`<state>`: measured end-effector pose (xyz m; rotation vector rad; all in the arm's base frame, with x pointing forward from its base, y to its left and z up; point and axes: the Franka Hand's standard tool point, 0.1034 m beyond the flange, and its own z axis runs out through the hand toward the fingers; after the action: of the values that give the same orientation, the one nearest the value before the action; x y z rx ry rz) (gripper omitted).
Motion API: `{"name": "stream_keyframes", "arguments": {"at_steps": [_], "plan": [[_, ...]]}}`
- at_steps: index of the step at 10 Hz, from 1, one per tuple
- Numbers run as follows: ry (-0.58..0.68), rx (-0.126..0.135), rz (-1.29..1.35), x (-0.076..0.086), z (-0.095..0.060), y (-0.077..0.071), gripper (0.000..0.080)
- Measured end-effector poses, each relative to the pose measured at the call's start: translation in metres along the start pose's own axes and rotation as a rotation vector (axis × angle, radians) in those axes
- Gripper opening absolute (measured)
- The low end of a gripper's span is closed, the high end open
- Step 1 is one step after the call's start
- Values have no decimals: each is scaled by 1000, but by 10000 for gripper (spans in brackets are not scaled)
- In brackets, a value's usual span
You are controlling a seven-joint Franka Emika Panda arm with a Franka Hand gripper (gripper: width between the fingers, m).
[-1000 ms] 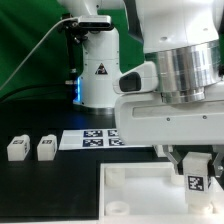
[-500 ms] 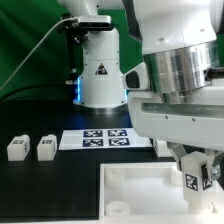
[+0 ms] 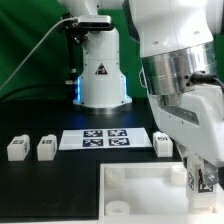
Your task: Assemble one leg
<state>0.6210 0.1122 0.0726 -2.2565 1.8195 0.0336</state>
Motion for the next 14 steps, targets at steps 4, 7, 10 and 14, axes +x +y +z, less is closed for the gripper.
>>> {"name": "stream_keyframes", "arguments": {"at_steps": [4,7,10,14], "plan": [[8,-6,-644,-2,2,0,645],[9,-10,-881,-1,2,0,649],[-17,-98,-1276,-4,0,-8,649],[-8,-99,-1072,-2,2,-6,354]]}}
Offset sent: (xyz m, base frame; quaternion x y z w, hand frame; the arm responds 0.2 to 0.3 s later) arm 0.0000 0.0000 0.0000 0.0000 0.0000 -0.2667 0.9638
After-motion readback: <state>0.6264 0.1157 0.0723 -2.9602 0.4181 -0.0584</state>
